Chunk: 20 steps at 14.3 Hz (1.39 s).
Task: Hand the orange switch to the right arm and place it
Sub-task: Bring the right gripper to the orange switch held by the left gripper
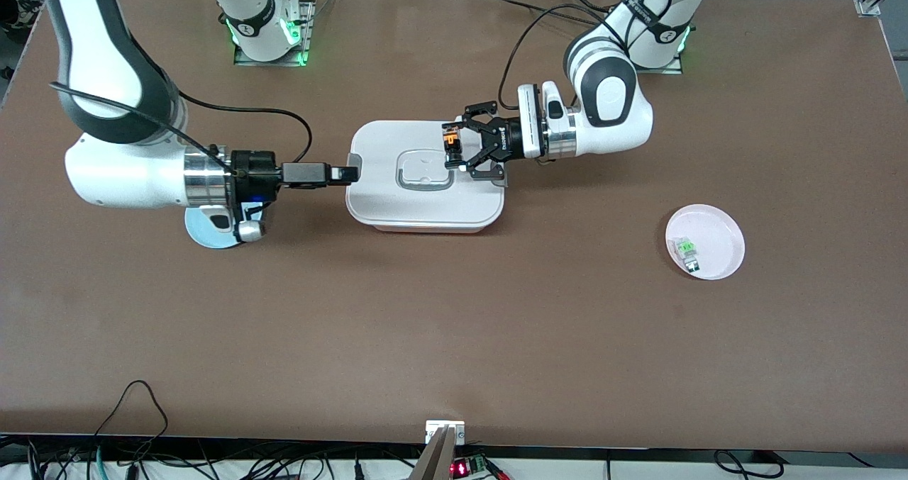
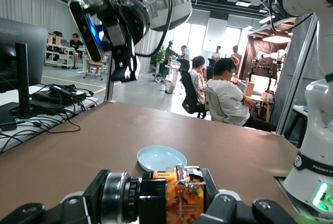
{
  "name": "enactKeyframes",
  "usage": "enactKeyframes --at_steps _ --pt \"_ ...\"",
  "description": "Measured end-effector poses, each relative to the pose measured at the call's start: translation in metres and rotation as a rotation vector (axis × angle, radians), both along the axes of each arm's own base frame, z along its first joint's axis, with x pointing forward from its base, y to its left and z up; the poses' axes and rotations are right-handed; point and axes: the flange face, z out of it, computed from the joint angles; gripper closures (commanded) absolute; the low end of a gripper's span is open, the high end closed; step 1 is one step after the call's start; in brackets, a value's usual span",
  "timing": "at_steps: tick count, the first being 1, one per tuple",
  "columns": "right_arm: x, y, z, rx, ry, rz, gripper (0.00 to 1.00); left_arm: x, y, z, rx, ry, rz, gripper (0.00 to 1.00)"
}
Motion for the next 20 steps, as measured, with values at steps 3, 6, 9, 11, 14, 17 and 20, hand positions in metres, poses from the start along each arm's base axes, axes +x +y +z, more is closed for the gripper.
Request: enactKeyframes --at_steps 3,6,9,11,14,17,20 --pt "-0.001 0.007 -0.023 -0.008 0.036 0.004 0.0 -0.006 -0.008 -0.002 -0.015 0.016 0.007 1.0" --pt "-0.002 0.011 -0.041 0.025 0.078 -0.021 0.0 -0.007 -0.01 -0.005 -0.017 0.023 0.004 1.0" --pt "-0.009 0.017 -0.06 0.108 0.089 -0.053 0.0 -0.007 -0.01 -0.006 -0.017 0.015 0.003 1.0" --pt "-0.019 0.022 -0.076 0.146 0.088 -0.067 0.0 -0.007 -0.01 -0.006 -0.018 0.014 0.003 1.0" --pt "-0.034 0.031 -0.094 0.179 0.086 -0.068 0.0 -0.007 -0.01 -0.008 -0.018 0.017 0.003 1.0" --pt "-0.045 0.047 -0.101 0.169 0.09 -0.065 0.0 -0.007 -0.011 -0.009 -0.019 0.02 0.002 1.0" --pt "-0.055 0.058 -0.106 0.16 0.099 -0.052 0.0 -0.007 -0.011 -0.009 -0.019 0.02 0.002 1.0"
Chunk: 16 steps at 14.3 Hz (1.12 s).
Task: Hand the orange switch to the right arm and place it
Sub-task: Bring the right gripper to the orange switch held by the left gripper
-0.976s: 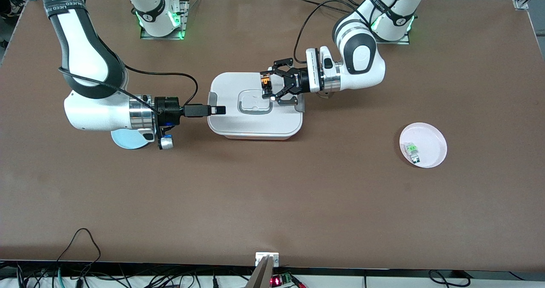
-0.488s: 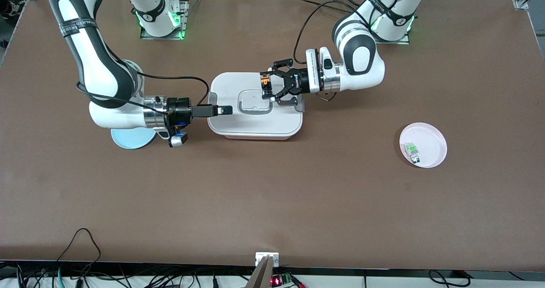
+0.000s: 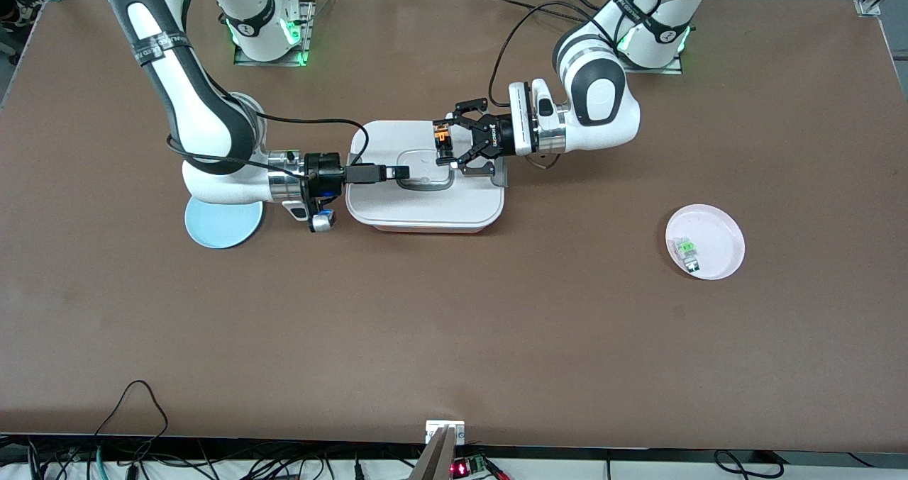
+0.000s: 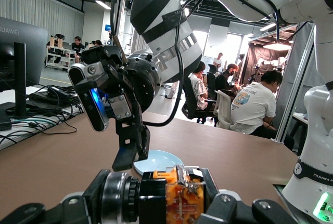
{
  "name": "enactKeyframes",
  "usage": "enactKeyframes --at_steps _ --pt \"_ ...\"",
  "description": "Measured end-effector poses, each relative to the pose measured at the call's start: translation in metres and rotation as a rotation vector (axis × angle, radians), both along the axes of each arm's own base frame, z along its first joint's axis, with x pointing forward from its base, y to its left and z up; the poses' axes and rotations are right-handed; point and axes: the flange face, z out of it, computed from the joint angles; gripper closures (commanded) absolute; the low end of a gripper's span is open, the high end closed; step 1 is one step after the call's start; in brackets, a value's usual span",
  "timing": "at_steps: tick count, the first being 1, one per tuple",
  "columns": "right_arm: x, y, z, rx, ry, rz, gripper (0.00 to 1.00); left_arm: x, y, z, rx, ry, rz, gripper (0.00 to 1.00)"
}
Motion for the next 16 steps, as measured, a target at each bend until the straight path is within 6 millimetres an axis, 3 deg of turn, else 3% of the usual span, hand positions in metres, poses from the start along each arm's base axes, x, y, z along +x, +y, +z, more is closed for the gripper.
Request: enactKeyframes --at_steps 5,12,16 --pt "-0.019 0.003 -0.023 0.046 -0.005 -0.027 0.0 0.0 0.0 0.0 0.0 -0.001 -0.001 1.0" --pt "-0.039 0.035 -0.015 0.11 -0.006 -0.048 0.0 0.0 0.0 0.0 0.0 -0.001 -0.001 1.0" --pt "-0.049 0.036 -0.027 0.101 -0.021 -0.04 0.0 0.001 -0.001 0.001 -0.002 -0.003 0.0 1.0"
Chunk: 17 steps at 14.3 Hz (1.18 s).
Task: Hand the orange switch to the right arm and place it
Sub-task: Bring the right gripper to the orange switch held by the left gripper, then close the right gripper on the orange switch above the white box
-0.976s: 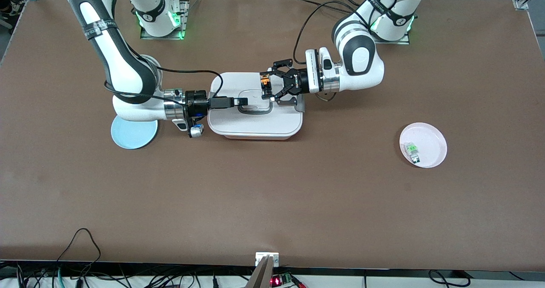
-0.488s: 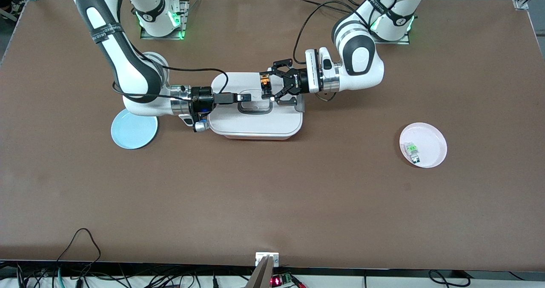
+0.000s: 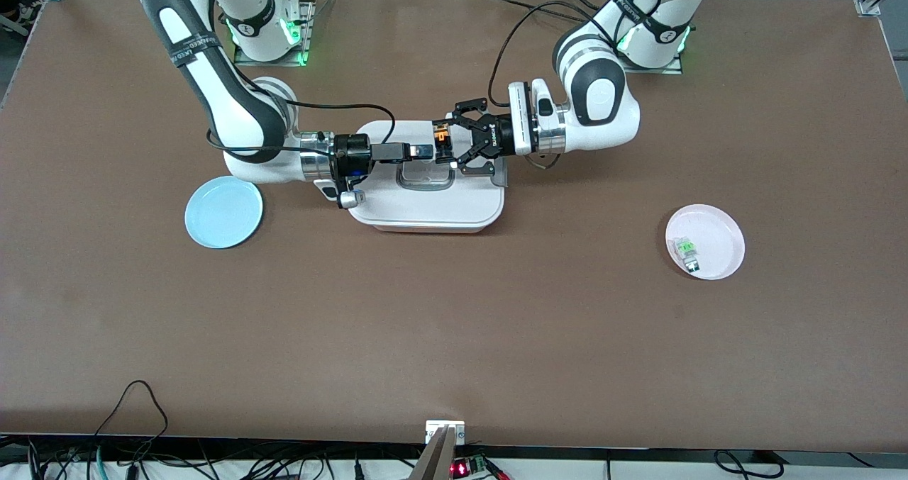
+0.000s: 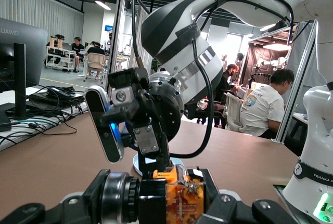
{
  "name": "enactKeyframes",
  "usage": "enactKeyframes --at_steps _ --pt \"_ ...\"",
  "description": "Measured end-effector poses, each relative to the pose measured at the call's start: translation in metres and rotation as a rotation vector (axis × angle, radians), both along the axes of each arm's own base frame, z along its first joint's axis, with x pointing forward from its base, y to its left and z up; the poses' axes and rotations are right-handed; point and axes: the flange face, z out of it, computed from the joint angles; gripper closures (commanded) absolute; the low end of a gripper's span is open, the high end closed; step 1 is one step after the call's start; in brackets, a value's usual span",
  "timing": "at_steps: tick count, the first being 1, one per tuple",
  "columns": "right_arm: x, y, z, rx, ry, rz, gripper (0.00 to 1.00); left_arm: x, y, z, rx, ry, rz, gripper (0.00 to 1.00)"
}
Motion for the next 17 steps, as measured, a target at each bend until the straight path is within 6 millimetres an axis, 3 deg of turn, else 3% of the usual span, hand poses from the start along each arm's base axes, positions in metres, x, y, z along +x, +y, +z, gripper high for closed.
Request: enactKeyframes --at_steps 5,10,11,17 --pt "-0.012 0.003 -0.009 -0.007 0.013 0.012 0.0 0.001 0.0 0.002 -0.002 -0.003 0.001 1.0" --pt "-0.021 0.014 0.003 0.019 0.016 0.0 0.01 0.002 -0.001 0.002 -0.003 -0.004 0.001 1.0" --pt "-0.023 0.017 0.006 0.019 0.012 0.003 0.13 0.002 -0.001 0.003 -0.005 -0.006 0.002 1.0" --pt "-0.024 0.018 0.005 0.016 0.013 0.005 0.49 0.003 -0.001 0.003 -0.005 -0.006 0.002 1.0"
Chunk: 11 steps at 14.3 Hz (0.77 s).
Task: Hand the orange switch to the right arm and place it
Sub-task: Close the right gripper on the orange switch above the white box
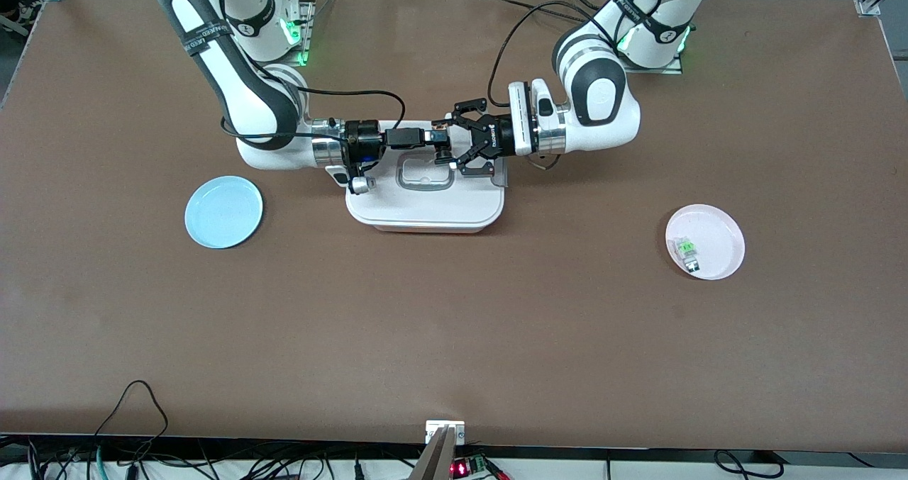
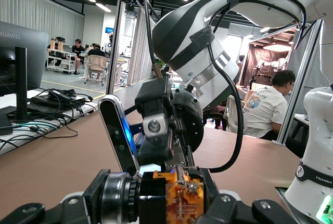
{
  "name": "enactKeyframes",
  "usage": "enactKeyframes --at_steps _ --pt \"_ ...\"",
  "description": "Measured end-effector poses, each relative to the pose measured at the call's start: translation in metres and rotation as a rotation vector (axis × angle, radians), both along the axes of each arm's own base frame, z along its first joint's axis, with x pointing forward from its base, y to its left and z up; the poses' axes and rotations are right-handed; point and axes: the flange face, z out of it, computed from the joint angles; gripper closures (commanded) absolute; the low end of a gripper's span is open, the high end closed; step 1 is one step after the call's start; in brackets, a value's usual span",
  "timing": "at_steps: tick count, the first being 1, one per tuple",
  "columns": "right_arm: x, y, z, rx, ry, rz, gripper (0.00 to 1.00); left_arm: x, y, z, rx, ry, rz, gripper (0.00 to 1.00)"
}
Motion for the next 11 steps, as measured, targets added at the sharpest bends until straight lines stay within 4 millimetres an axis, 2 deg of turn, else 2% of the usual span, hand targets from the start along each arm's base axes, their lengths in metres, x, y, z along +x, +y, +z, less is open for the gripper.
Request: enactKeyframes --at_steps 5,11 --pt "0.0 0.0 -0.0002 0.0 -0.009 -0.001 0.64 0.0002 0.0 0.0 -0.001 0.003 0.002 1.0" --pt "0.0 0.0 -0.0001 0.0 -0.01 -0.002 0.65 0.0003 0.0 0.0 -0.002 0.003 0.002 1.0"
